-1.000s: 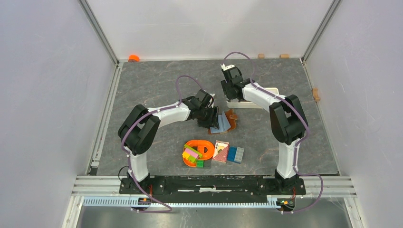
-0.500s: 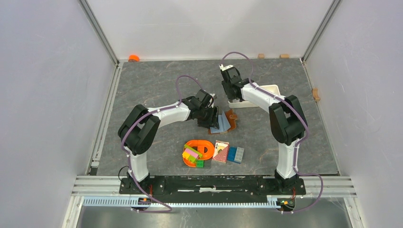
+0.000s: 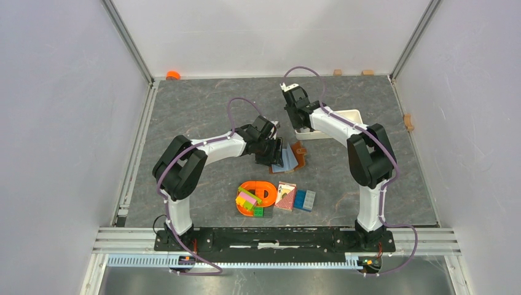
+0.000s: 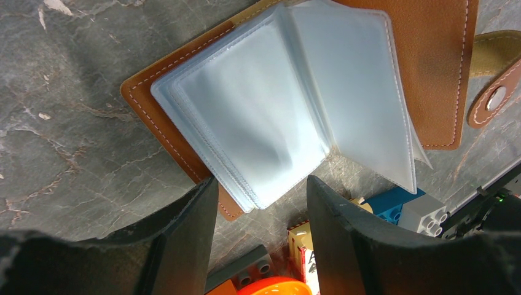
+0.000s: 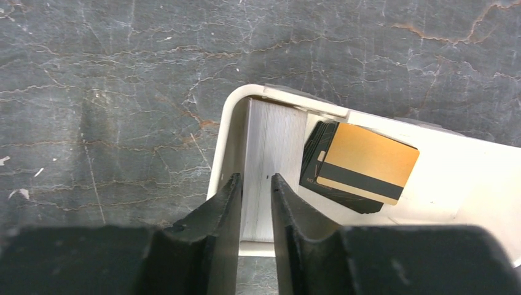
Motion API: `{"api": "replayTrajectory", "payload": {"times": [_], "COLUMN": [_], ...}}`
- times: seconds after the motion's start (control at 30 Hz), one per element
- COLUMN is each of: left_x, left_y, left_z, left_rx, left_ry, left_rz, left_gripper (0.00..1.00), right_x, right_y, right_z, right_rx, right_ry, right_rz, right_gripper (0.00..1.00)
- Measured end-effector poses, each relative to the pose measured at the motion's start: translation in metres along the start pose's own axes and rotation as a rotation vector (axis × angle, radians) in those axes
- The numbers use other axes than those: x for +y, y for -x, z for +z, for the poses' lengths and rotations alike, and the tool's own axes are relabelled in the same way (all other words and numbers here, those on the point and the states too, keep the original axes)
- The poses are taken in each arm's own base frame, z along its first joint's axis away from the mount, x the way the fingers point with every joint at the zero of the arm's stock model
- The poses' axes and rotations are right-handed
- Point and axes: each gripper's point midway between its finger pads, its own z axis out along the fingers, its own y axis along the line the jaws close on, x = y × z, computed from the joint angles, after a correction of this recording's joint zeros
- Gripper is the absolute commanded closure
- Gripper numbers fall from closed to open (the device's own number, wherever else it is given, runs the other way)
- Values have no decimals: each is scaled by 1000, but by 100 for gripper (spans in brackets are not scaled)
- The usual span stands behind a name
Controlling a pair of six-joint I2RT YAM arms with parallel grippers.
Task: Put the credit cards into the card holder
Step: Pick up the credit card from the storage box, then insert the credit card into the card holder.
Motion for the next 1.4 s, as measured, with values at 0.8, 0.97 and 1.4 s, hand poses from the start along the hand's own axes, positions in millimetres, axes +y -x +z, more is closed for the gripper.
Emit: {"api": "replayTrajectory", "payload": {"times": [0.8, 0.97, 1.4], "left_x": [0, 0, -3], "left_y": [0, -1, -2], "left_z": [0, -1, -2], "left_rx": [-1, 4, 11], "left_ry": [0, 1, -14], "left_rz": [0, -1, -1], "left_gripper": [38, 36, 35], "right_x": [5, 1, -8], "right_y": [0, 20, 59], "right_z": [-6, -29, -102], "right_rx": [5, -61, -259], "right_ry": [24, 49, 147], "right_rz": [-21, 6, 86], "right_gripper": [100, 100, 100]}}
